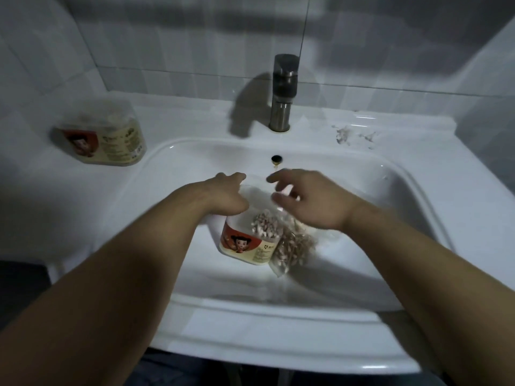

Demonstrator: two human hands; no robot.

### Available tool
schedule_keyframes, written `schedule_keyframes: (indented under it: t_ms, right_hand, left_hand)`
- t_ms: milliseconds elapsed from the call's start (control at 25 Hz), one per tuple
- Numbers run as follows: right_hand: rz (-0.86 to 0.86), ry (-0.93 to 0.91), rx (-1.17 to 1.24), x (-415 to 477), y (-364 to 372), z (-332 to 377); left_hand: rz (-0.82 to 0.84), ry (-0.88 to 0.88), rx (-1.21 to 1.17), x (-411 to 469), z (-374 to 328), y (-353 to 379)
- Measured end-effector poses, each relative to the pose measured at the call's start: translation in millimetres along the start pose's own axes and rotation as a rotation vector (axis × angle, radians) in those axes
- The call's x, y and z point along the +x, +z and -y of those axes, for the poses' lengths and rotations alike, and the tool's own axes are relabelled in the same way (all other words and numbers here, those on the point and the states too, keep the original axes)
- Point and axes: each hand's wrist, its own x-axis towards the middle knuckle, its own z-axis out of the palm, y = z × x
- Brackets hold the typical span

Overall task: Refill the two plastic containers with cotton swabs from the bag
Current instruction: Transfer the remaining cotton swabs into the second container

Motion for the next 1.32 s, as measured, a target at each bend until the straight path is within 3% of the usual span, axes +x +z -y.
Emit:
schedule_keyframes:
  t_ms: [120,240,360,680,920,1320]
  right_hand:
    - [-0.120,0.230,-0.120,3.3,-15.6,-15.7]
    - [0.147,0.376,-0.167,1.0,-14.5,-35.7]
    - [0.319,0.321,-0.213,2.5,-4.9,-40.9]
    - [0.347,0.149,-0.365,11.1,20.6,-41.4]
    - [0.420,0.143,-0.327,7.7,21.1,-36.1]
    - [0.569,0.216,-0.262,6.4,14.2,-29.3]
  left_hand:
    - [-0.169,0.141,-0.061,0.5,-3.5,0.1]
    - [-0.204,0.282,-0.113,-5.9,-15.3,3.3]
    - [-0.080,0.343,-0.107,-12.5,-28.0,9.8]
    - [0.056,0.313,-0.073,-9.2,-30.2,10.8]
    - [0.033,0.323,-0.008,-10.4,-35.8,14.0]
    - [-0.075,0.358,-0.113,-7.8,-33.5,16.5]
